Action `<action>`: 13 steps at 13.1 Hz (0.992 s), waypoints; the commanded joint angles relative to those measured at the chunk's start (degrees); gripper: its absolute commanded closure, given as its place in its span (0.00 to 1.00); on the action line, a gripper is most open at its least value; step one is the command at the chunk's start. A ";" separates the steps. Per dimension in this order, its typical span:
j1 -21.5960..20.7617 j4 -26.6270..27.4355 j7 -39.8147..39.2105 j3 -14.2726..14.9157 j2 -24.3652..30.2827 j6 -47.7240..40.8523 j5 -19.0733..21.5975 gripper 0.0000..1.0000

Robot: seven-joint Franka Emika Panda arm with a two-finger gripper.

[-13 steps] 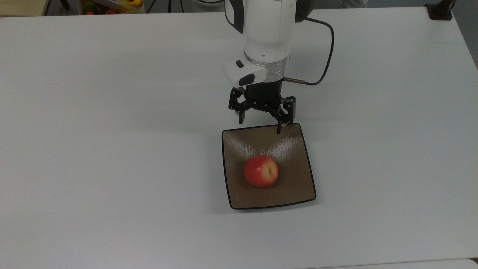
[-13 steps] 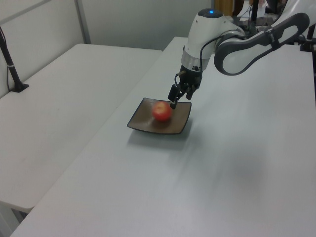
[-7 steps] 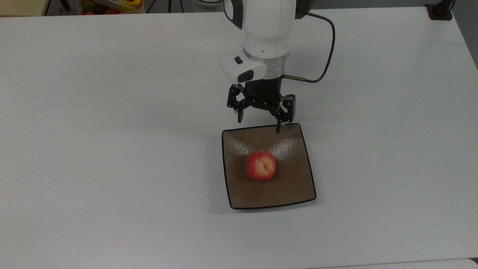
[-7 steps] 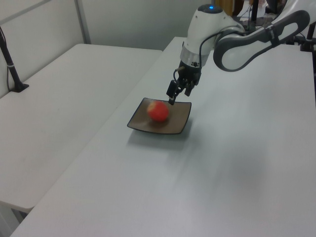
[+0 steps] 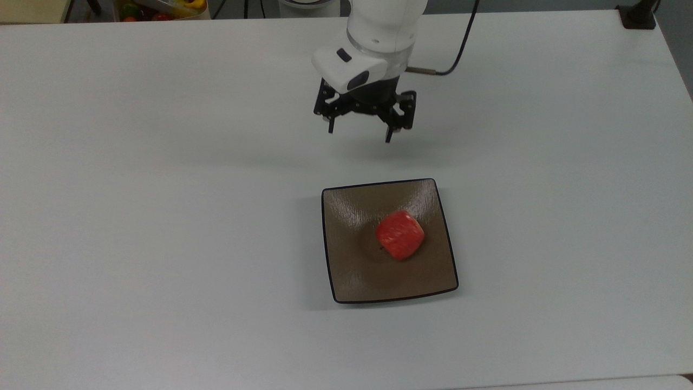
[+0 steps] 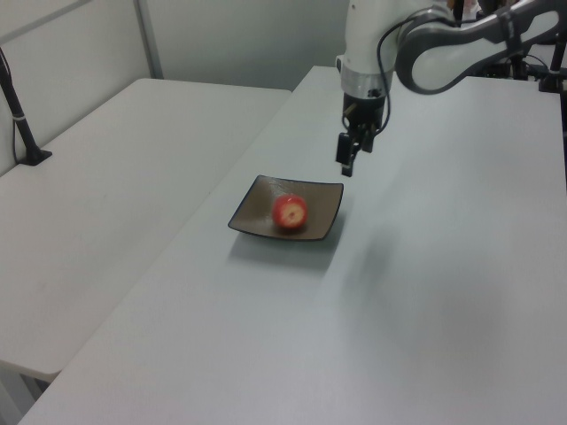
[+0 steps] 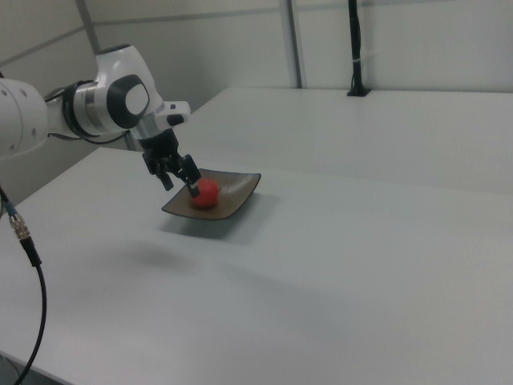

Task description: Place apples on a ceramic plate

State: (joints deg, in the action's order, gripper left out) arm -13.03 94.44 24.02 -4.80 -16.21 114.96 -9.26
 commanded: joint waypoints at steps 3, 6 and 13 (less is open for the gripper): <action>-2.70 8.21 -12.93 8.13 10.66 -3.60 6.69 0.00; -2.61 9.80 -16.02 10.78 13.13 -5.63 11.18 0.00; 0.81 11.73 -16.55 10.61 15.60 -5.37 11.28 0.00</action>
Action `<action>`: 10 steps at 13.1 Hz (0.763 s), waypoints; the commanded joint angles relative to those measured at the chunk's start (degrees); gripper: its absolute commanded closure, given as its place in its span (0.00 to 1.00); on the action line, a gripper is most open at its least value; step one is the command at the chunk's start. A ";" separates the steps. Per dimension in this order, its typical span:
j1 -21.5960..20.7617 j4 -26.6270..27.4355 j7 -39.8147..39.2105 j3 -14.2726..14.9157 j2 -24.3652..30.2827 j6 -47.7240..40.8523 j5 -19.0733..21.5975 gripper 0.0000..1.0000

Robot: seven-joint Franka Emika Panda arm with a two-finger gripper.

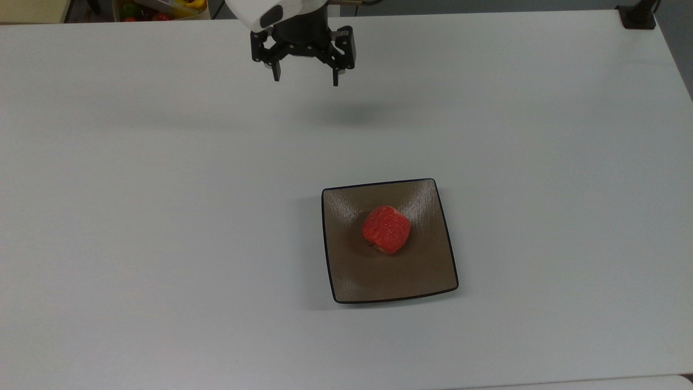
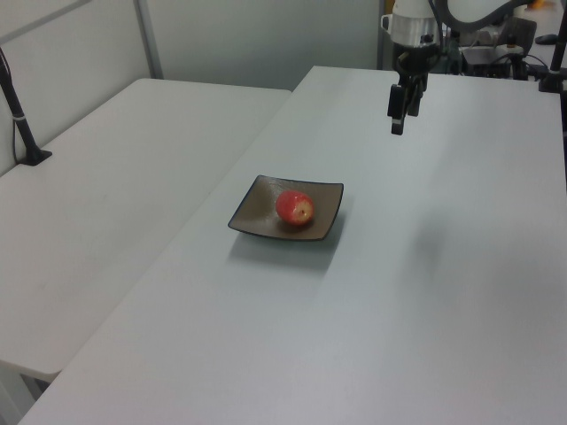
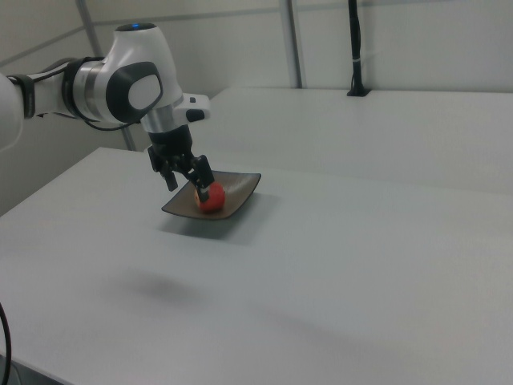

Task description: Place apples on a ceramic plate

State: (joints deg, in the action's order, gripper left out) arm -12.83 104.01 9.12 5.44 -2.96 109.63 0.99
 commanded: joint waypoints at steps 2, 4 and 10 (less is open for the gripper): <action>2.10 2.07 -3.05 -0.07 3.13 -0.47 0.77 0.00; 2.54 1.81 -3.14 -0.16 3.40 -0.56 0.68 0.00; 3.25 1.90 -6.92 -0.25 3.40 -0.82 0.33 0.00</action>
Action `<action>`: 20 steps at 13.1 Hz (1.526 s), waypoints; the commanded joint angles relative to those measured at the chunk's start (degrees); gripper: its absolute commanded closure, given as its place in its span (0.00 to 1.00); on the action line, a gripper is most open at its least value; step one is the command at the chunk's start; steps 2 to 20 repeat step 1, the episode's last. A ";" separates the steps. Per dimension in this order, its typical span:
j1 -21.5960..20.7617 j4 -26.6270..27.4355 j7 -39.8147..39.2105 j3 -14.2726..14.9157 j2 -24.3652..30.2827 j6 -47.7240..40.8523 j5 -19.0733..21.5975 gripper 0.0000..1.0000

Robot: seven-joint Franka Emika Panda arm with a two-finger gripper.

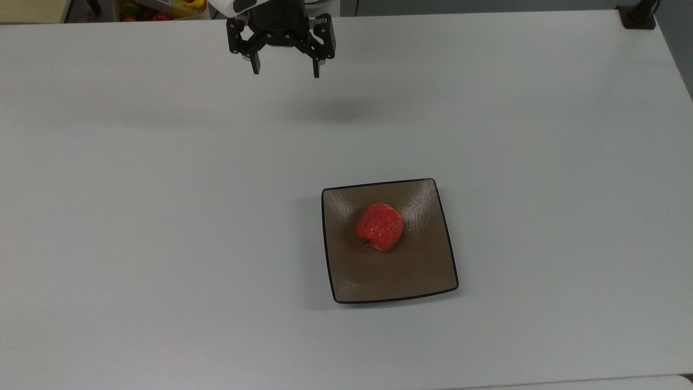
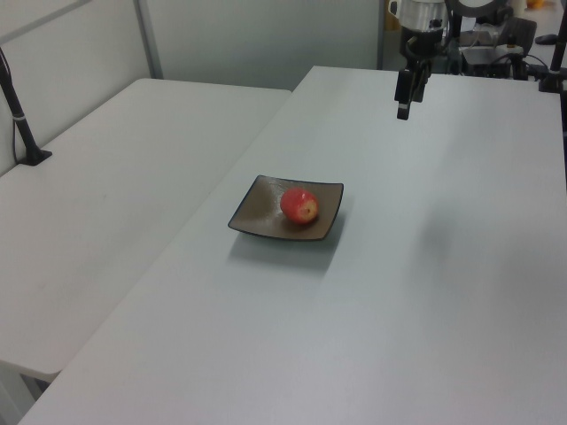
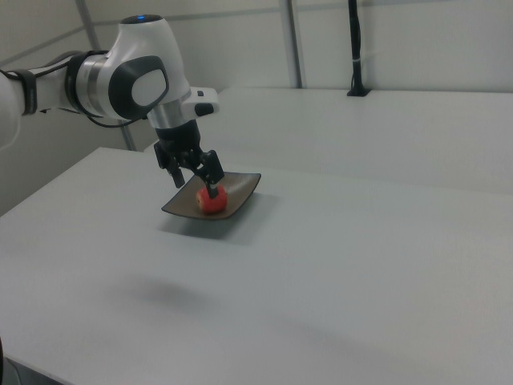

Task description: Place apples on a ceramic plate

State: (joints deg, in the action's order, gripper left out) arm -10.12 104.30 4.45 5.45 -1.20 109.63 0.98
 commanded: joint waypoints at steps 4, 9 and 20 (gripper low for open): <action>0.45 1.60 -2.51 -0.27 1.56 -1.43 0.34 0.00; 0.45 1.60 -2.51 -0.27 1.56 -1.43 0.34 0.00; 0.45 1.60 -2.51 -0.27 1.56 -1.43 0.34 0.00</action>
